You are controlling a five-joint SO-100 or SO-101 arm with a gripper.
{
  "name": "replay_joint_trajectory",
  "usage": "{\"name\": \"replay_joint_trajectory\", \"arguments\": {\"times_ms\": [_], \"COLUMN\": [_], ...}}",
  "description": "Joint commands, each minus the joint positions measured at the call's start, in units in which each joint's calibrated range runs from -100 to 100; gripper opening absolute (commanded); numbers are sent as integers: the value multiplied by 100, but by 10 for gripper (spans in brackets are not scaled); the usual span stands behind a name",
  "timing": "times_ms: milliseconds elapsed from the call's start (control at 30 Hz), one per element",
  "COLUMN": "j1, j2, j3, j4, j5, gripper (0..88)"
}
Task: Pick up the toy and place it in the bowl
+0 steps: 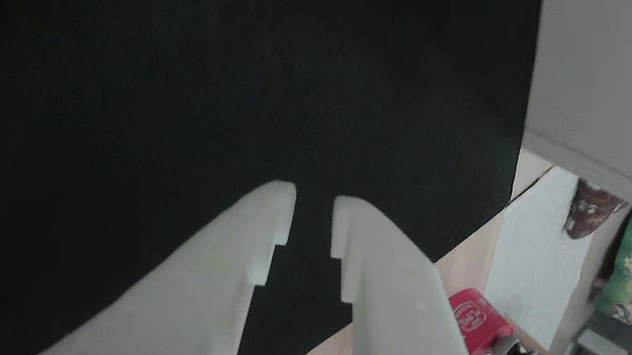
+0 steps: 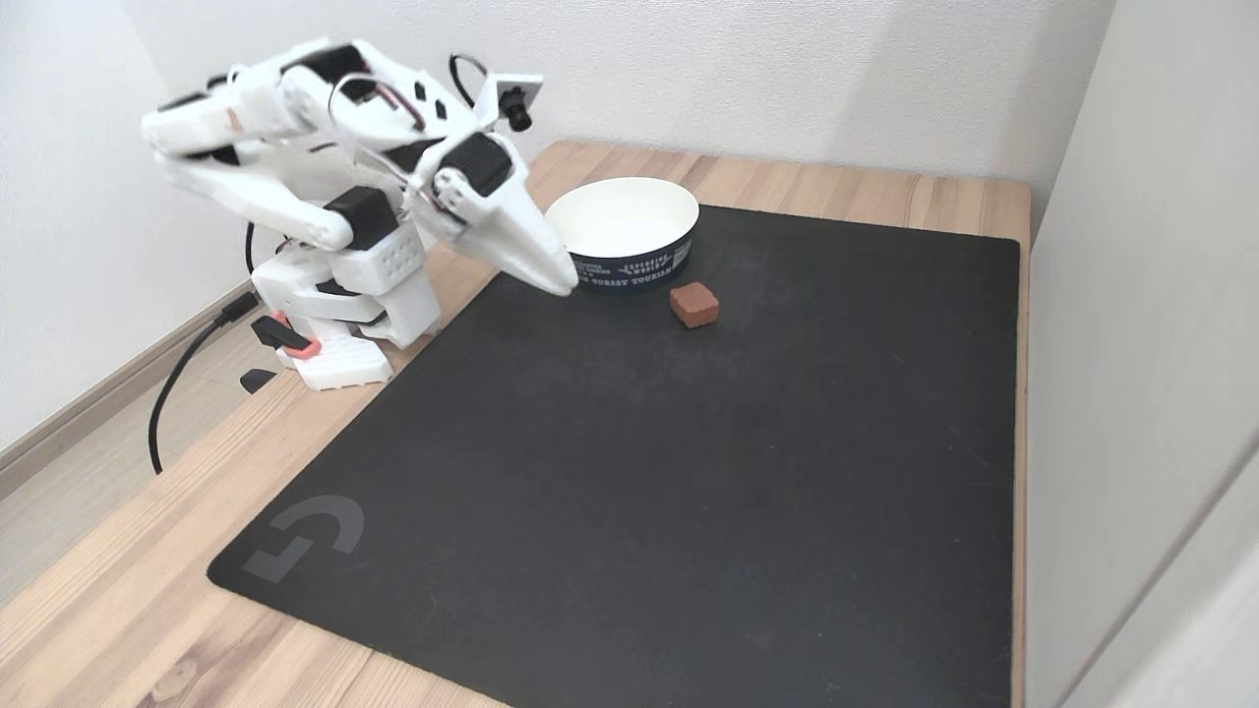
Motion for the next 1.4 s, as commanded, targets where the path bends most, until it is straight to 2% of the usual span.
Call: {"name": "replay_joint_trajectory", "arguments": {"times_ms": [0,233,900,1133,1367], "j1": [-167,-811,-1865,-2225,-2325], "j2": [1179,2871,6890,7824,7990], "j3": [-1303,-2565,-6936,-7495,-7504], "j4": [12,37,1519,1612,1714], "j5": [-19,-19,33,33,33], "gripper": [24,24,23,23,23]}}
